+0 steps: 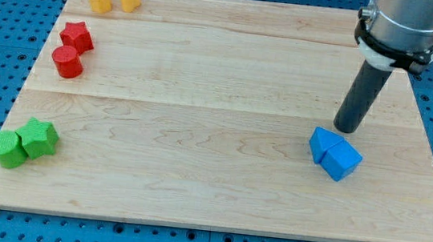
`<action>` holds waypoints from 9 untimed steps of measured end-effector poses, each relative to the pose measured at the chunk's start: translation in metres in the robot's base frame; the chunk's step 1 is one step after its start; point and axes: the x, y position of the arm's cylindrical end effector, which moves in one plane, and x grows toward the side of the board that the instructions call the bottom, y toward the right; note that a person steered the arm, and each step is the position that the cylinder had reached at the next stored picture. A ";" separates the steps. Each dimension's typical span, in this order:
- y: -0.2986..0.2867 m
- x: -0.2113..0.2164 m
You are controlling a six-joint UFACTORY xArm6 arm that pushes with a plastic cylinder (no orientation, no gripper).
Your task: Push the green star towards center right
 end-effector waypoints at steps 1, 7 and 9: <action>-0.022 -0.027; -0.485 0.001; -0.485 0.042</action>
